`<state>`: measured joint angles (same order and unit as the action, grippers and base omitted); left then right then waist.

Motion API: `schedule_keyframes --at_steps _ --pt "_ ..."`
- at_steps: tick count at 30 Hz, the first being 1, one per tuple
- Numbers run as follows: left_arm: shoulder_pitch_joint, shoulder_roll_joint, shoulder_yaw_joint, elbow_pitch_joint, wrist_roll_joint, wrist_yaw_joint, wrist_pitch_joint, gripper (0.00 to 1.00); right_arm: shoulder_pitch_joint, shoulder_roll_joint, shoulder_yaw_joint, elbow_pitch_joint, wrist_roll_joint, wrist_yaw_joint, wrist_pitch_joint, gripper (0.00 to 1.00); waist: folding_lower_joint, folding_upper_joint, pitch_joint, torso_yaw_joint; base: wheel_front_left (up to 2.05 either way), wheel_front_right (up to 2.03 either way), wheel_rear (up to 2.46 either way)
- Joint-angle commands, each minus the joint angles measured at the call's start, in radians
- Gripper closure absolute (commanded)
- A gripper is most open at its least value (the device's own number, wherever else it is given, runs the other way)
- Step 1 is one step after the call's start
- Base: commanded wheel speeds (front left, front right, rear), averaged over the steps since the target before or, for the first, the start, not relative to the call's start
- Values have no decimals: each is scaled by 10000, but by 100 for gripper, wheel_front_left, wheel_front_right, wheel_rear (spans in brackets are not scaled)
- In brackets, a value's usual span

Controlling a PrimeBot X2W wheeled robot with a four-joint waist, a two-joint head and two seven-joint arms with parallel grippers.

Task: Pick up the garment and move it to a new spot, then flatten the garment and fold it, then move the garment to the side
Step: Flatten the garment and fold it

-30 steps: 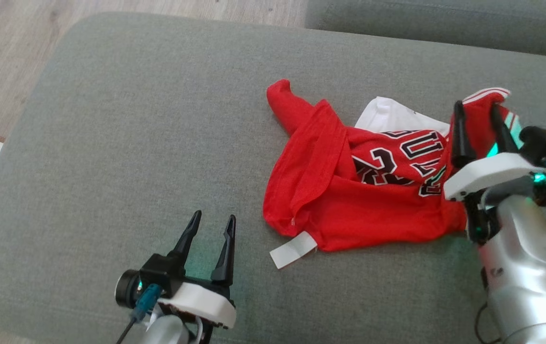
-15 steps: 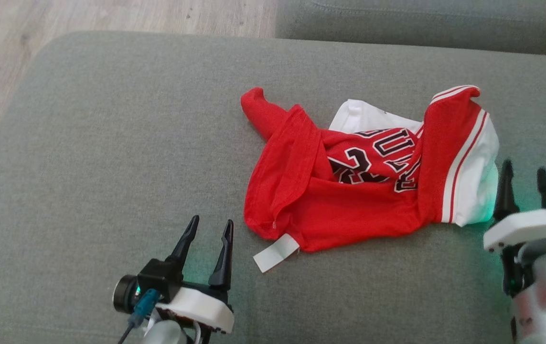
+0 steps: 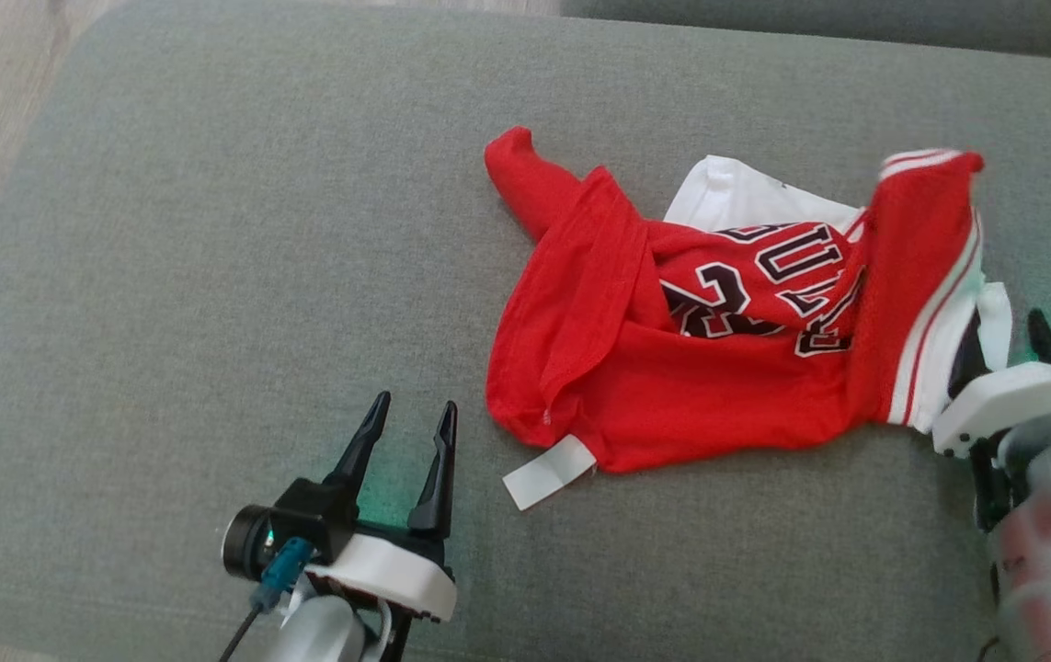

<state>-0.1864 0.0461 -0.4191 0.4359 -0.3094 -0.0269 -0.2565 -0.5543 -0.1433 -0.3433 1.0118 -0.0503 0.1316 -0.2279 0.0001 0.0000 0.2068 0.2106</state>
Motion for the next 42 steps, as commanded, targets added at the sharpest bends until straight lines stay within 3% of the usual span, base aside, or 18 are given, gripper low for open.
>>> schedule_keyframes --at_steps 1,2,3,4,5,7,8,9,19,25,26,29,34,42 --pt "-342 41 255 -310 -61 18 -53 0 -257 -134 -50 49 -197 -9 90 0 -1 0 41 45 0 0 0" --pt "-361 41 248 -309 -64 22 -53 0 -261 -162 -197 227 -363 -9 201 11 -1 0 50 57 0 0 0" --pt "-384 41 239 -313 -67 24 -53 0 -268 -153 -353 373 -482 -9 262 31 -1 0 54 68 0 0 0" --pt "-405 41 236 -316 -67 29 -53 0 -269 -126 -508 478 -581 -9 259 40 -1 0 50 69 0 0 0" --pt "-416 41 246 -315 -65 39 -53 0 -253 -97 -636 568 -695 -9 242 48 -1 0 31 51 0 0 0" --pt "-413 41 284 -309 -44 52 -53 0 -216 7 -834 756 -845 -9 209 55 -1 0 -12 -11 0 0 0" --pt "-397 41 312 -298 -22 53 -53 0 -190 39 -896 856 -921 -9 206 71 -1 0 -43 -60 0 0 0" --pt "-381 41 335 -286 7 46 -53 0 -183 60 -961 941 -967 -9 196 100 -1 0 -62 -98 0 0 0" --pt "-60 41 579 -147 152 -28 -53 0 222 318 -1731 622 -729 -9 -298 100 -1 0 -742 -598 0 0 0" --pt "407 41 881 -123 216 19 -53 0 1624 691 -1799 -824 -220 -9 -334 100 -1 0 -1399 -1022 0 0 0" --pt "498 41 1017 -157 268 84 -53 0 2102 771 -1653 -1525 -307 -9 -335 0 -1 0 -1503 -1108 0 0 0" --pt "570 41 1278 -194 452 256 -53 0 2505 879 -892 -2847 -268 -9 -336 0 -1 0 -1586 -1194 0 0 0" --pt "638 41 1661 -303 807 403 -53 0 2906 925 1445 -4887 447 -9 -337 0 -1 0 -1649 -1188 0 0 0" --pt "837 41 1812 -282 1154 295 -53 0 3299 929 3066 -5129 845 -9 -338 0 -1 0 -1941 -961 0 0 0"
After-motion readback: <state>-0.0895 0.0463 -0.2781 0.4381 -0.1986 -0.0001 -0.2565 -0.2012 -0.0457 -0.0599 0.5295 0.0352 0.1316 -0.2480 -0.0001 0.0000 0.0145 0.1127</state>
